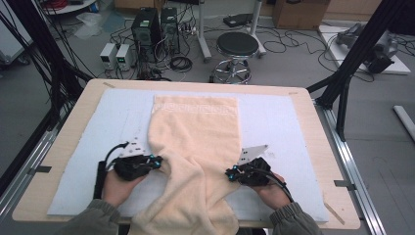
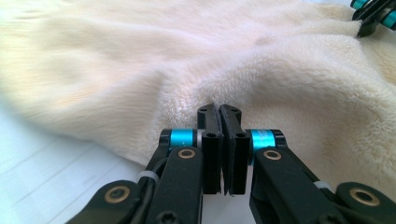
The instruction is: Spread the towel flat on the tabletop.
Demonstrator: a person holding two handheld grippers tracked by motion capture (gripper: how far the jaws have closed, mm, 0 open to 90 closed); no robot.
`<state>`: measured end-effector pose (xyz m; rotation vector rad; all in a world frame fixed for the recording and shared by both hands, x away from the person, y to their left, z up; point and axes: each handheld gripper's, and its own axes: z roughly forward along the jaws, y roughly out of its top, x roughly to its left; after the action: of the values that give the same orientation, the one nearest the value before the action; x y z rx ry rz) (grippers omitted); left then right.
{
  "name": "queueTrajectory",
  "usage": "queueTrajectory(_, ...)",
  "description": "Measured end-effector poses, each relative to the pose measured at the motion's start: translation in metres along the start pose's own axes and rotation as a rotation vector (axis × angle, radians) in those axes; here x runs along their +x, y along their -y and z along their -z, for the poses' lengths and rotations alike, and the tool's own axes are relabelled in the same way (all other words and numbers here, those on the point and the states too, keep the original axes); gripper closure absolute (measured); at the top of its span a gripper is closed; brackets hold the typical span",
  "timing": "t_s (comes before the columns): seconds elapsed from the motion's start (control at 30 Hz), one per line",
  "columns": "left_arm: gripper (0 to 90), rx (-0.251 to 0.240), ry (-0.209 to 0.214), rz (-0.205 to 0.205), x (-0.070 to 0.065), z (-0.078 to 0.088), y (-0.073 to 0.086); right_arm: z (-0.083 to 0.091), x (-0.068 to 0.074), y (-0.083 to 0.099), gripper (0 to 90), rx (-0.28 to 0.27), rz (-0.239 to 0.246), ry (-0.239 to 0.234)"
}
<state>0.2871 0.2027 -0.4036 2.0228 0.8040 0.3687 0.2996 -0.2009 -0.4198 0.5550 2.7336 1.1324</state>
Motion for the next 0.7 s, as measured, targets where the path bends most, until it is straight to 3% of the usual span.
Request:
queueTrajectory(0.13, 87.2, -0.039, -0.038, 0.007, 0.008, 0.028, -0.003, 0.013, -0.003, -0.005, 85.5, -0.018, 0.0, 0.021)
queueTrajectory(0.23, 87.2, -0.047, -0.045, -0.014, 0.01, 0.04, -0.008, 0.022, -0.005, -0.008, 85.5, -0.019, 0.007, 0.038)
queueTrajectory(0.37, 85.3, -0.023, -0.047, -0.012, 0.013, 0.033, -0.005, 0.021, -0.01, -0.004, 82.7, -0.018, -0.032, 0.049)
queueTrajectory(0.47, 75.0, -0.032, -0.036, 0.021, 0.013, 0.029, 0.002, 0.017, -0.009, -0.002, 73.2, -0.023, -0.032, 0.062)
queueTrajectory(0.6, 69.8, -0.052, -0.008, 0.002, 0.003, 0.033, 0.009, 0.03, 0.001, -0.003, 70.9, -0.099, -0.01, 0.048)
queueTrajectory(0.7, 70.0, -0.039, 0.027, -0.026, -0.006, 0.037, 0.014, 0.034, 0.011, 0.0, 70.9, -0.117, 0.021, 0.034)
